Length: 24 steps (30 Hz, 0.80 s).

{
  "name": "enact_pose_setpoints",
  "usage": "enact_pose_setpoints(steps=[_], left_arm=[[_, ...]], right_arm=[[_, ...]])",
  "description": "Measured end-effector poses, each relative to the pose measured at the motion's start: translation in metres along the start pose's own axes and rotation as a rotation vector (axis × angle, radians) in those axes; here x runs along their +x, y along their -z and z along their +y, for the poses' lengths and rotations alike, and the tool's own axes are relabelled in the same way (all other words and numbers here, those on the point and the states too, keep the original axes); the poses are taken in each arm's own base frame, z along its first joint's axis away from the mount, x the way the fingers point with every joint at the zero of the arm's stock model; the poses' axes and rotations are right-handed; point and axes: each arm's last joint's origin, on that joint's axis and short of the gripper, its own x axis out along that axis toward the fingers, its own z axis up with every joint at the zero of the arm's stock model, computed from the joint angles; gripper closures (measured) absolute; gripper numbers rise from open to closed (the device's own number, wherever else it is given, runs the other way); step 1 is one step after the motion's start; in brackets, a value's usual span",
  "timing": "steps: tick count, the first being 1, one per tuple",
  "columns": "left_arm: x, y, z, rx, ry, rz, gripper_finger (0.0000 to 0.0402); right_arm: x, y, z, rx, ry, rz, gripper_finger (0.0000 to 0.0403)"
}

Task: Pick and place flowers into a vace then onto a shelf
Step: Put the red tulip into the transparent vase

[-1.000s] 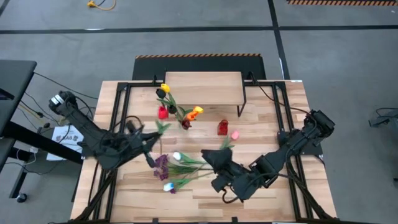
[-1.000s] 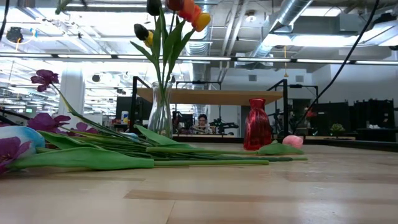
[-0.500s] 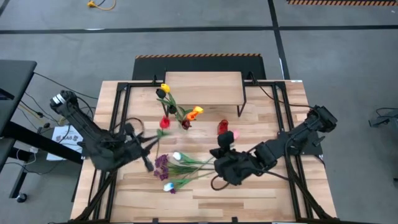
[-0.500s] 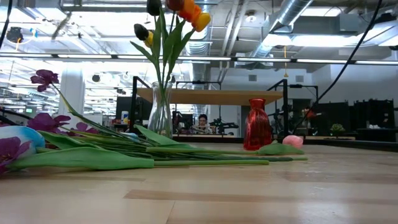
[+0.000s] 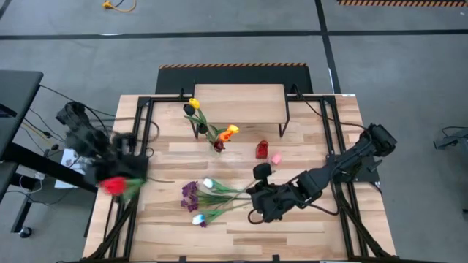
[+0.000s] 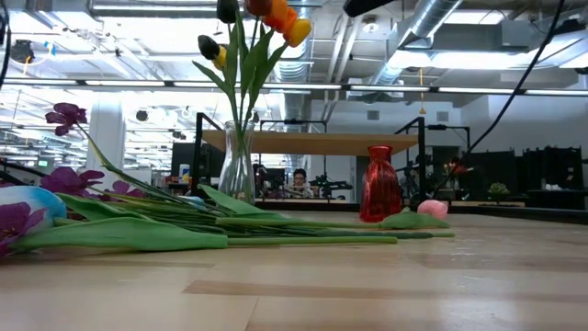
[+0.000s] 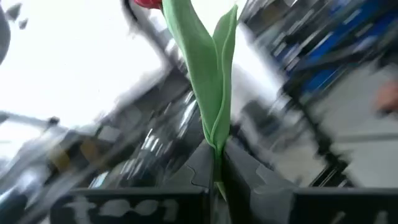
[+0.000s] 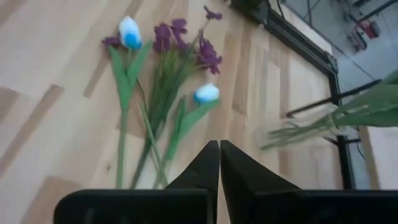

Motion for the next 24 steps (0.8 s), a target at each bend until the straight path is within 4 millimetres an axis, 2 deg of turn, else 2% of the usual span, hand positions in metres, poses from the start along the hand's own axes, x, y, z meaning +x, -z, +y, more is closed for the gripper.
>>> enact_pose_setpoints(steps=[3,5,9,12,15,20,24], left_arm=[[-0.023,0.000,0.009,0.043,0.058,-0.122,0.0401],[-0.033,0.009,0.008,0.068,-0.035,-0.135,0.0401],[-0.050,0.045,-0.012,0.091,-0.268,-0.087,0.0401],[-0.066,0.071,-0.029,0.129,-0.391,-0.127,0.0401],[-0.079,0.092,-0.041,0.145,-0.501,-0.076,0.0401],[-0.088,0.110,-0.049,0.140,-0.537,-0.029,0.0401],[-0.090,0.120,-0.046,0.123,-0.573,0.004,0.0401]], right_arm=[[0.009,0.007,0.007,0.022,0.006,-0.034,0.0397],[0.014,0.009,0.008,0.049,0.021,-0.065,0.0401],[0.022,0.011,0.006,0.099,0.050,-0.116,0.0400],[0.026,0.013,0.003,0.135,0.108,-0.142,0.0400],[0.028,0.015,0.003,0.162,0.175,-0.148,0.0401],[0.027,0.015,0.001,0.228,0.249,-0.139,0.0402],[0.025,0.016,0.001,0.279,0.323,-0.133,0.0402]])
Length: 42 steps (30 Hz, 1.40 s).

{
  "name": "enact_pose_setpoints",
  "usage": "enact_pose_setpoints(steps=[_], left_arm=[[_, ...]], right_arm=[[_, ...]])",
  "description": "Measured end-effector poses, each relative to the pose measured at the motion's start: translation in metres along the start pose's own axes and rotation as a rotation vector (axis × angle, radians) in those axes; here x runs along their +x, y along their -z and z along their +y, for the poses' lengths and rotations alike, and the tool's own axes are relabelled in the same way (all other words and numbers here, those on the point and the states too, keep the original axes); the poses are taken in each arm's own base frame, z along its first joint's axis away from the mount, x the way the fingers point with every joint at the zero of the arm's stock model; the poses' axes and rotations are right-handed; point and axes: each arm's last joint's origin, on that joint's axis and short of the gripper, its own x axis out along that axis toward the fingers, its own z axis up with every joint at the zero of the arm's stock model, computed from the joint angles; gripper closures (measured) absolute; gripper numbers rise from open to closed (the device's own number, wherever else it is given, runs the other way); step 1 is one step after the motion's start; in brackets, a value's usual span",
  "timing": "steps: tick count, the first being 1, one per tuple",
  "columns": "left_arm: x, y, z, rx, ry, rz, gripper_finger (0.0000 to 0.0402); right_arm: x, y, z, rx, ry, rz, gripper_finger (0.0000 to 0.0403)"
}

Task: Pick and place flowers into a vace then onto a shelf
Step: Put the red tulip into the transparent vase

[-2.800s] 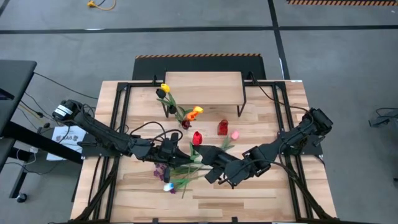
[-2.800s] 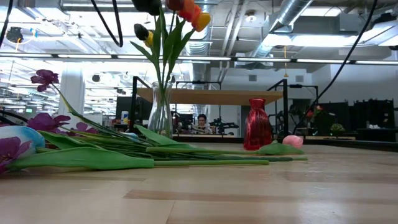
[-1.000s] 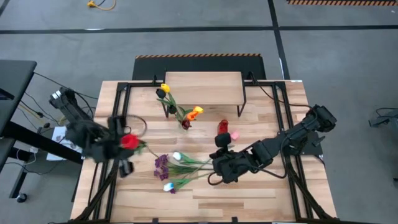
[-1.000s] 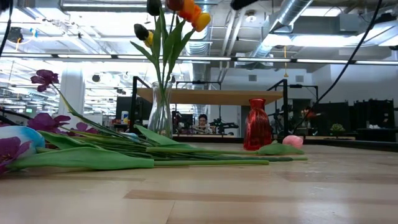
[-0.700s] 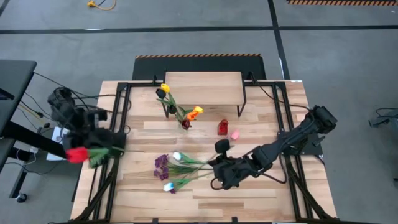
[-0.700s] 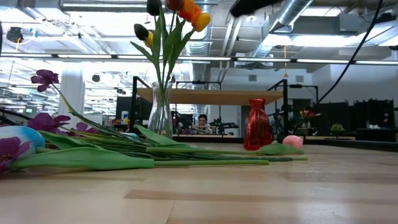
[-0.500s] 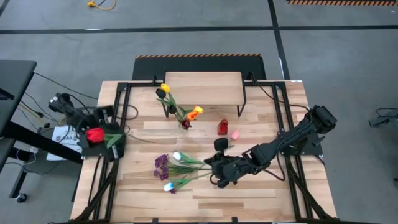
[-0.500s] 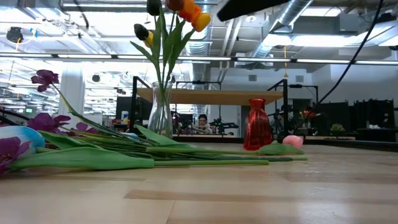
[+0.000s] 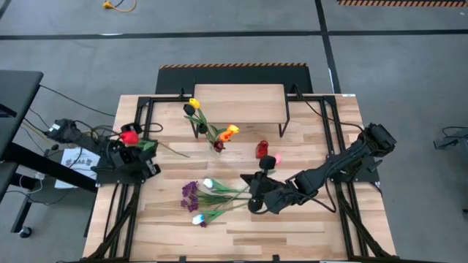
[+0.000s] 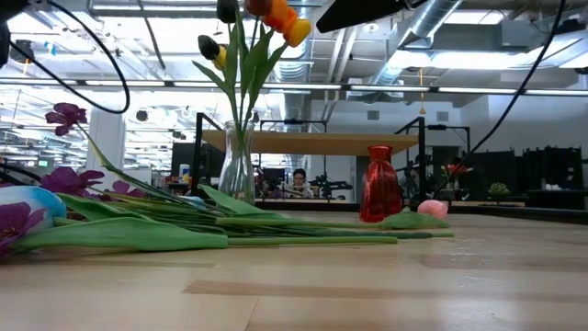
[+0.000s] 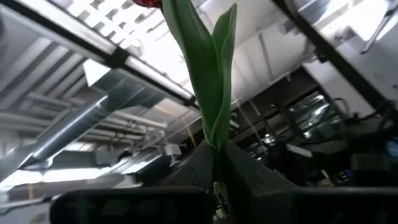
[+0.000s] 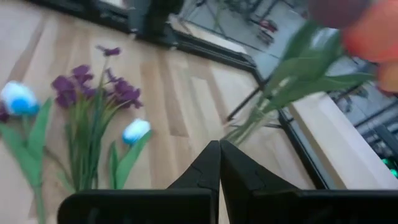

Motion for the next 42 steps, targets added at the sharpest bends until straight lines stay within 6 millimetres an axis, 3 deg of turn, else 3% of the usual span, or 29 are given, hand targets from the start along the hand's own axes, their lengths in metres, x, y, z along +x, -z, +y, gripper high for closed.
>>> enact_pose_setpoints(steps=[15,25,32,42], left_arm=[[0.014,0.040,0.019,-0.074,0.000,0.020,0.0401],[0.019,0.061,0.032,-0.103,-0.014,0.033,0.0401],[0.021,0.072,0.031,-0.103,-0.028,0.040,0.0401],[0.042,0.086,0.028,-0.065,-0.005,0.091,0.0401]], right_arm=[[0.000,-0.003,-0.001,0.103,0.042,-0.021,0.0402],[0.012,0.006,0.013,0.076,0.037,0.001,0.0402],[0.014,0.006,0.015,0.078,0.037,0.000,0.0402],[0.014,0.007,0.015,0.068,0.037,0.002,0.0402]])
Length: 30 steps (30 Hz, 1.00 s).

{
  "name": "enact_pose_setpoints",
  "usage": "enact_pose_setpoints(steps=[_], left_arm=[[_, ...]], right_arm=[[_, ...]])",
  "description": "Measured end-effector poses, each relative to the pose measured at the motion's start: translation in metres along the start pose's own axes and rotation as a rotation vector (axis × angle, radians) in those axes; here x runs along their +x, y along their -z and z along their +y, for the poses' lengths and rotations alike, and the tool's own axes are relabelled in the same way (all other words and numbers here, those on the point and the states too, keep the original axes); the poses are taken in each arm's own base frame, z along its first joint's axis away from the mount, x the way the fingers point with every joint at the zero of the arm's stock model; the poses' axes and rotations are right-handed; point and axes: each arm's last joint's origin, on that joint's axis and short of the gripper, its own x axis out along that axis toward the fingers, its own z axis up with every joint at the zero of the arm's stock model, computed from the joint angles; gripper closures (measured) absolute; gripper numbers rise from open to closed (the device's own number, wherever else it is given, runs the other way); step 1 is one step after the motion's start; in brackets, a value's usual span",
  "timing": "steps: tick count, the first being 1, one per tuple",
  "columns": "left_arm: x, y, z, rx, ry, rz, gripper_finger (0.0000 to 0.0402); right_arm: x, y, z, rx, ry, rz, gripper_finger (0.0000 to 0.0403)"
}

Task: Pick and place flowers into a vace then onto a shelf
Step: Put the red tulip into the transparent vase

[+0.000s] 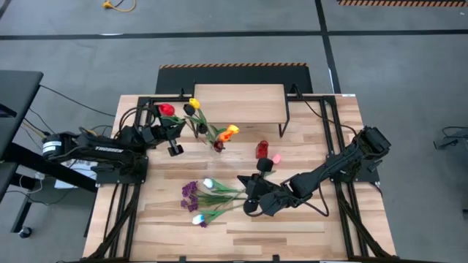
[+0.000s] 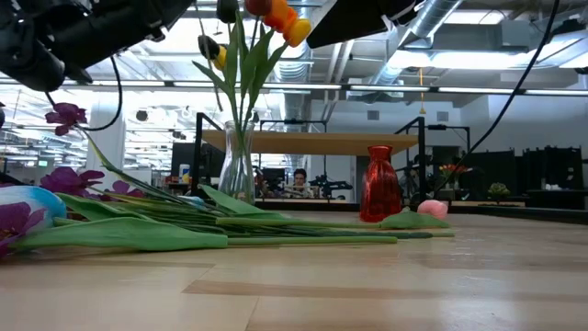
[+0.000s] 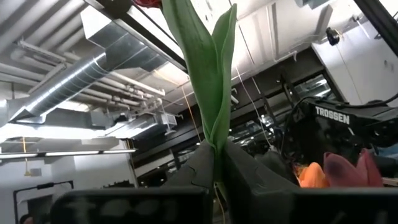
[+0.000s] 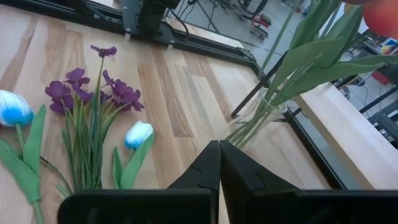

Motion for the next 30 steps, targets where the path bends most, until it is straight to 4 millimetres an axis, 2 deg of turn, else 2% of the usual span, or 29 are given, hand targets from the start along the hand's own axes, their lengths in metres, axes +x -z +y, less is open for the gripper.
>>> enact_pose_setpoints(steps=[8,15,19,30], left_arm=[[0.013,0.005,0.000,0.024,0.005,0.011,0.0401],[0.021,0.020,-0.003,0.051,0.003,0.078,0.0401],[0.022,0.026,-0.001,0.050,-0.003,0.103,0.0395],[0.022,0.027,0.002,-0.032,-0.023,0.111,0.0375]], right_arm=[[0.000,0.000,0.000,-0.004,0.000,0.000,0.0402],[0.000,0.000,0.000,-0.021,0.000,0.000,0.0402],[0.000,0.000,0.000,-0.021,-0.001,0.000,0.0402],[0.000,0.000,0.000,-0.021,-0.003,0.000,0.0402]])
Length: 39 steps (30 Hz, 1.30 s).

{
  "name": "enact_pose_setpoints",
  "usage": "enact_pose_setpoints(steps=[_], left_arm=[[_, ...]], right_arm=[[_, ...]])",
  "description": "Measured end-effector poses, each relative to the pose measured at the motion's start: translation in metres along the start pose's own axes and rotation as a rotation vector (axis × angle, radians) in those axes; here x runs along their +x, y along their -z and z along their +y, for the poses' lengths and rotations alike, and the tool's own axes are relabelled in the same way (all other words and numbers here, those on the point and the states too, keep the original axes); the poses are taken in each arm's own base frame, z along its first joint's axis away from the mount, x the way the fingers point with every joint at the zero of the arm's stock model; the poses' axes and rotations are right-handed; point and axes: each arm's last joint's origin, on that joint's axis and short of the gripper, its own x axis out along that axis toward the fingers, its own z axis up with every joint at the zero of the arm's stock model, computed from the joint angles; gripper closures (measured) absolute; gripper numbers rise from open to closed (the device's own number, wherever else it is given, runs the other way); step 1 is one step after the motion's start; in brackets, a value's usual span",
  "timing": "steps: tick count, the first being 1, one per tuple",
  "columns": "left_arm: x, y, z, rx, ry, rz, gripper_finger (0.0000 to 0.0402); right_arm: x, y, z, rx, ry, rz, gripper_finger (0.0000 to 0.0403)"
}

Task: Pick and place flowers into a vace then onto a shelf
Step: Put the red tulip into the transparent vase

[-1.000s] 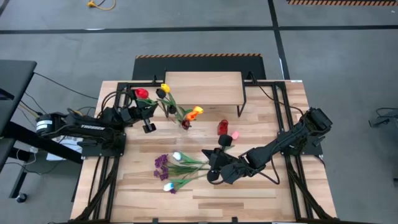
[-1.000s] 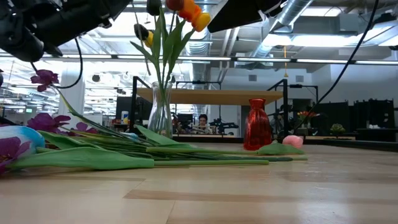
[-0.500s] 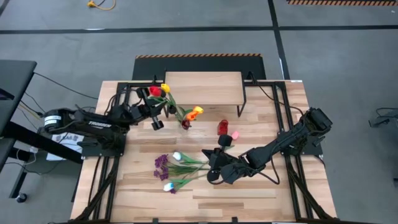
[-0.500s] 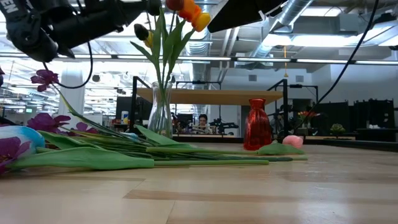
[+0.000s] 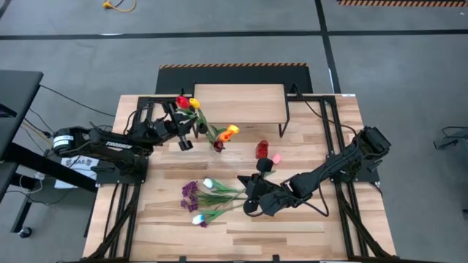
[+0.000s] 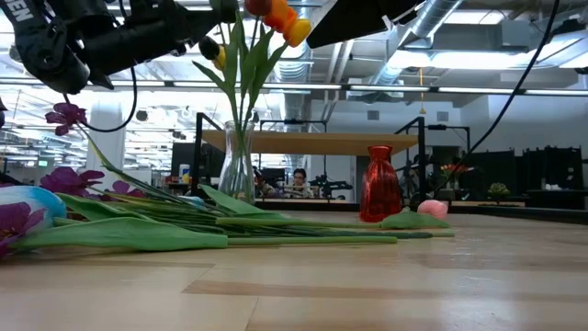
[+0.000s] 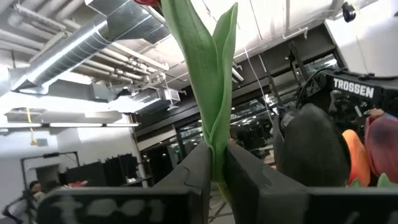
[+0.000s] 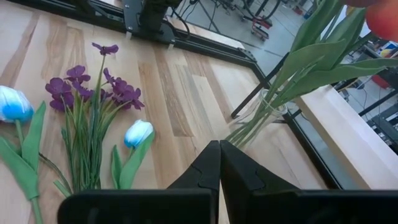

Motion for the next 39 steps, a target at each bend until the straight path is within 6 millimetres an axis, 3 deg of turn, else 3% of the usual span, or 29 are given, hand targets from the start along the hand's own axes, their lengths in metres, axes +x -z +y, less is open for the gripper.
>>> enact_pose_setpoints(steps=[13,29,39], left_arm=[[-0.001,0.000,-0.011,-0.078,0.064,0.087,0.0328],[-0.014,-0.030,-0.015,-0.107,0.085,0.218,0.0252],[-0.001,-0.046,-0.019,-0.107,0.141,0.401,0.0221]], right_arm=[[-0.004,0.000,0.003,-0.002,-0.012,-0.007,0.0402],[-0.008,-0.001,0.006,0.015,-0.022,-0.017,0.0402],[-0.008,-0.001,0.006,0.032,-0.022,-0.018,0.0402]])
